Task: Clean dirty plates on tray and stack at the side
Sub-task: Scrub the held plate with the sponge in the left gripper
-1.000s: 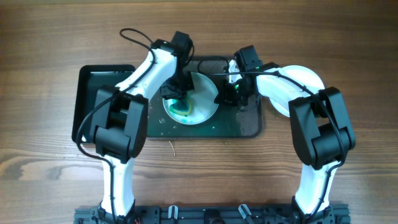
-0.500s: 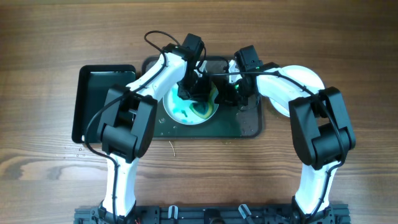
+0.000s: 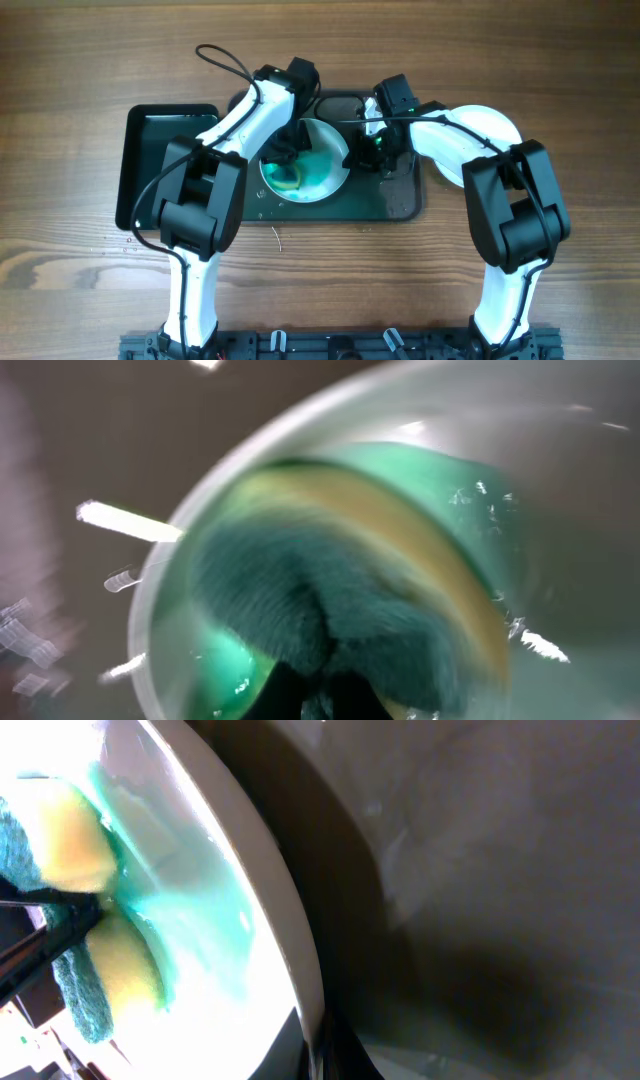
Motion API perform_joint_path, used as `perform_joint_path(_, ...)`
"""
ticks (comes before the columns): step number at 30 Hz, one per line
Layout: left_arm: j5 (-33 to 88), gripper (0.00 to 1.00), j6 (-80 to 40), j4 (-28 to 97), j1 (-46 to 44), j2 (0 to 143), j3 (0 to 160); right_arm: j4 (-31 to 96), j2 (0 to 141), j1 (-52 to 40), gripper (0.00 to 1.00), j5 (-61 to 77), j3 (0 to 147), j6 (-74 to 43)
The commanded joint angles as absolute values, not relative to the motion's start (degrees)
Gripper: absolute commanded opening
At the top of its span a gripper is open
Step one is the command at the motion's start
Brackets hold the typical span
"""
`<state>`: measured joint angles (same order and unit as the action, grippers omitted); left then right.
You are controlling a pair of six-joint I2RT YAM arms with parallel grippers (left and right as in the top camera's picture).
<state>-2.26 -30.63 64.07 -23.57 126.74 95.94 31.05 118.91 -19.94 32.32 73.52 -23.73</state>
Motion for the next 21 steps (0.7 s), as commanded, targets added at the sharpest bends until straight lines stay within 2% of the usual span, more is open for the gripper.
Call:
perform_joint_path(1, 25.12, 0.04, -11.14, 57.63, -23.94, 128.81, 94.72, 31.68, 120.05, -19.97, 0.04, 30.46, 71.61, -22.52)
perform_joint_path(6, 26.50, 0.04, -12.01, 53.84, -23.77, 128.79, 94.72, 31.73, 120.05, -19.97, 0.04, 30.24, 71.61, -22.50)
perform_joint_path(8, 17.58, 0.04, -20.34, 53.08, -23.51, 128.79, 94.74, 31.73, 120.05, -19.97, 0.04, 30.24, 71.61, -22.50)
perform_joint_path(10, 2.83, 0.04, -29.32, 54.22, -23.33, 128.79, 94.74, 31.77, 120.05, -19.97, 0.04, 30.11, 71.61, -22.50)
perform_joint_path(12, -14.46, 0.04, -40.53, 59.35, -23.29, 128.79, 94.74, 31.97, 120.05, -19.97, 0.04, 30.00, 71.61, -22.48)
perform_joint_path(14, -24.51, 0.04, -51.09, 65.67, -23.29, 128.81, 94.72, 32.01, 120.05, -19.97, 0.04, 29.78, 71.61, -22.48)
perform_joint_path(17, -20.56, 0.04, -50.28, 67.16, -23.38, 128.81, 94.72, 31.92, 120.05, -19.97, 0.04, 29.65, 71.61, -22.55)
perform_joint_path(19, -10.83, 0.04, -44.88, 65.91, -23.42, 128.81, 94.72, 31.97, 120.05, -19.97, 0.04, 29.63, 71.61, -22.57)
perform_joint_path(21, 2.17, 0.04, -34.59, 62.65, -23.40, 128.81, 94.72, 31.97, 120.05, -19.97, 0.04, 29.63, 71.61, -22.52)
